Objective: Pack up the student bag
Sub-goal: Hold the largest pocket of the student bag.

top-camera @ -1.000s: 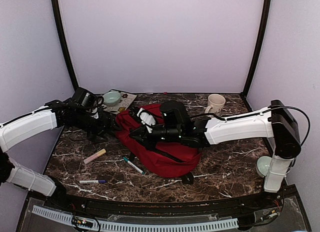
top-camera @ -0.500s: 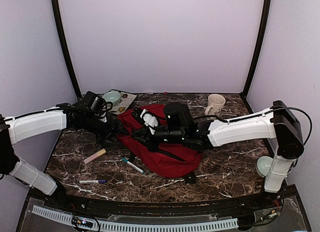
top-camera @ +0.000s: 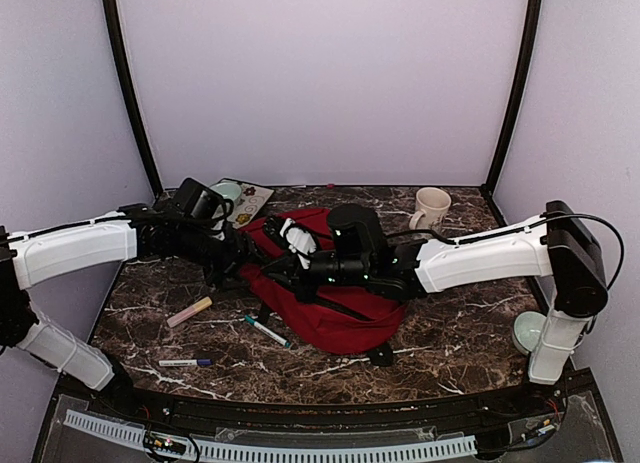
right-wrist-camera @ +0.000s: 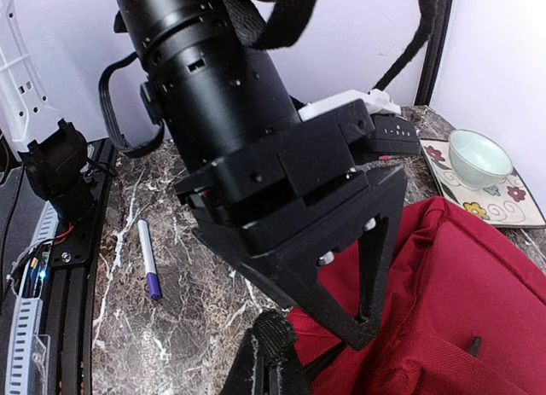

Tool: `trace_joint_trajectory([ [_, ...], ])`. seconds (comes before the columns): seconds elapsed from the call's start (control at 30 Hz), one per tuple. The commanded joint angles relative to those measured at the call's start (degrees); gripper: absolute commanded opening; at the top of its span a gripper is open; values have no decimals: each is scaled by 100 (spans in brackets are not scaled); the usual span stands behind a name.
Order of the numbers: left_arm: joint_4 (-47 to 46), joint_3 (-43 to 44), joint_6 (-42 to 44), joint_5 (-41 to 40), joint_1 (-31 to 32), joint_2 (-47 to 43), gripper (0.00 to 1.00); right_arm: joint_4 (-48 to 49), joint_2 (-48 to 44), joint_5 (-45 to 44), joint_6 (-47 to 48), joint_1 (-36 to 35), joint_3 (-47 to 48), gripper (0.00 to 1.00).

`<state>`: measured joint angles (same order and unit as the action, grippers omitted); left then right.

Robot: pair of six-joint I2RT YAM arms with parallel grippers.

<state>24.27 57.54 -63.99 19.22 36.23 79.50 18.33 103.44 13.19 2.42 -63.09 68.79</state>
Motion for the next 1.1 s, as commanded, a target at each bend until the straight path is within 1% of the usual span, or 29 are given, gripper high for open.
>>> trace_joint_trajectory([
  [0.0,61,48,-576,-273,104,-433,70,431,-57,24,133,-52,149,0],
  [0.1,-161,-50,-687,-60,103,-288,70,452,-20,56,185,-50,206,0],
  [0.17,-275,45,-635,85,100,-86,66,425,3,69,217,-47,249,0],
  [0.3,-147,313,-518,224,94,304,59,393,-3,52,303,-49,272,0],
  [0.33,-200,306,-527,280,95,396,55,377,-3,48,329,-52,281,0],
  [0.43,-370,250,-558,393,82,486,33,307,-3,69,410,-51,325,0],
  [0.53,-360,272,-536,318,86,472,14,269,-29,91,435,-50,308,0],
  [0.63,-270,292,-439,248,79,465,1,265,-80,104,457,-49,224,0],
  [0.77,89,485,15,99,-3,523,0,183,-178,144,534,-51,104,0],
  [0.87,429,746,702,-118,-60,541,0,145,-316,173,569,-54,-61,0],
  [0.97,495,755,1296,-248,-63,505,0,185,-497,184,504,-46,-231,0],
  [1.07,589,688,1745,-155,-365,505,0,224,-691,249,400,-48,-602,0],
])
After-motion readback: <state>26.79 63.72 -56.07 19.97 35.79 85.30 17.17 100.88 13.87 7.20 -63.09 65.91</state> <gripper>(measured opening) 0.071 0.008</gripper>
